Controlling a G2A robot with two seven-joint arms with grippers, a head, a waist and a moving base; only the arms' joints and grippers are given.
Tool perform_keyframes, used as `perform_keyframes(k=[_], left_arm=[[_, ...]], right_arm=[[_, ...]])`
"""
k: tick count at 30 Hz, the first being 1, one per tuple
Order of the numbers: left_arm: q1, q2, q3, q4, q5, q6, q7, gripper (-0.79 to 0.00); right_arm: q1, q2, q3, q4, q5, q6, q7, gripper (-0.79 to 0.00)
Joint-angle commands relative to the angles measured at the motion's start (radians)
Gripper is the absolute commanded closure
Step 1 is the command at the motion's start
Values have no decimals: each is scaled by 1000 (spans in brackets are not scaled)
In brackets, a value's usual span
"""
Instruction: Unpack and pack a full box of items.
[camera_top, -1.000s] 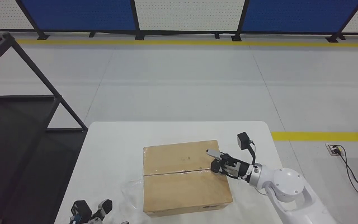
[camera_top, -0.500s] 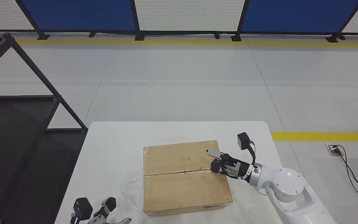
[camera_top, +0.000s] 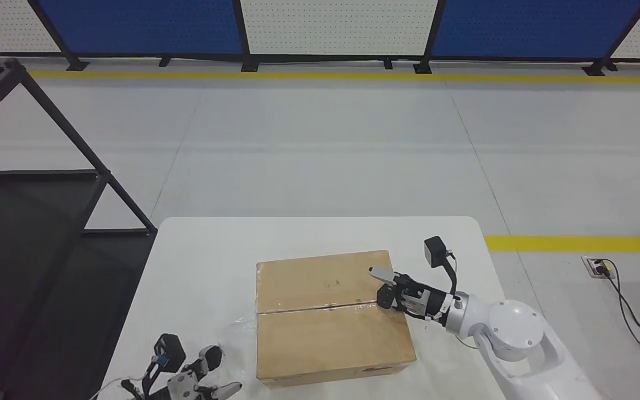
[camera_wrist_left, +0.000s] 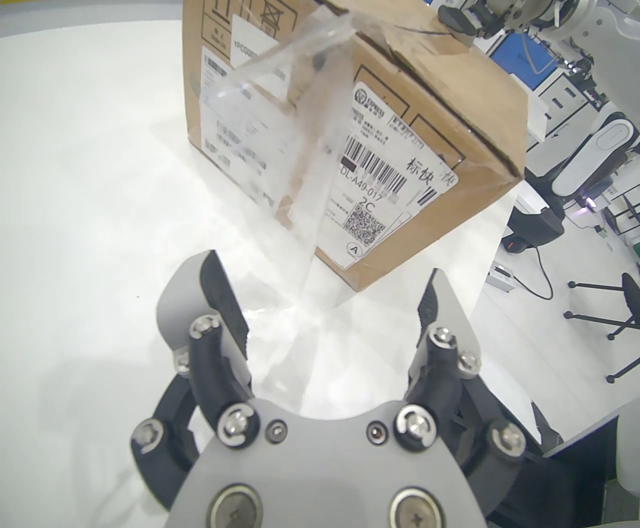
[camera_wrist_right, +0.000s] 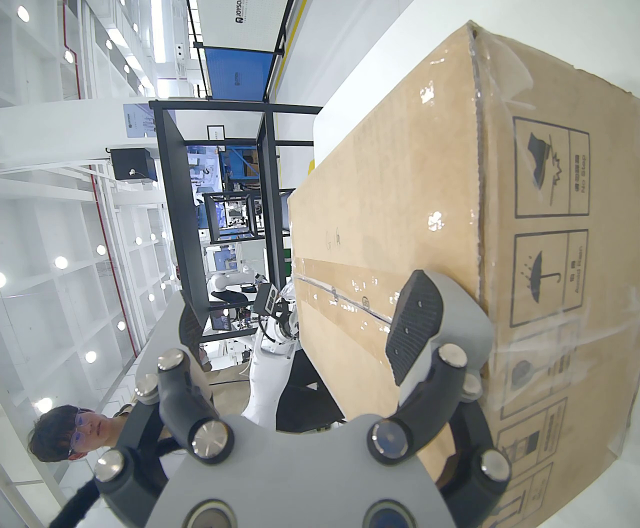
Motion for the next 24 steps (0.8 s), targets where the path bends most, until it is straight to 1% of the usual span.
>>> perform_keyframes(k=[1, 7, 11, 14, 18, 21, 22, 24], left_arm=[[-14, 6, 13, 9, -31, 0, -19, -323], [-80, 22, 59, 66, -100, 0, -90, -326], [-86, 31, 81, 78, -144, 0, -121, -317], [-81, 45, 91, 71, -207, 0, -179, -317], [-65, 67, 79, 52, -301, 0, -230, -314], [-44, 80, 48, 36, -339, 0, -231, -317], [-35, 85, 35, 33, -357, 0, -227, -323], [-25, 95, -5, 43, -366, 0, -212, -363]], right_arm=[[0, 0, 0, 0, 0, 0, 0, -785], [0, 0, 0, 0, 0, 0, 0, -785], [0, 0, 0, 0, 0, 0, 0, -785], [0, 0, 0, 0, 0, 0, 0, -785], [0, 0, 0, 0, 0, 0, 0, -785], [0, 0, 0, 0, 0, 0, 0, -785], [0, 0, 0, 0, 0, 0, 0, -785], [0, 0, 0, 0, 0, 0, 0, -785]])
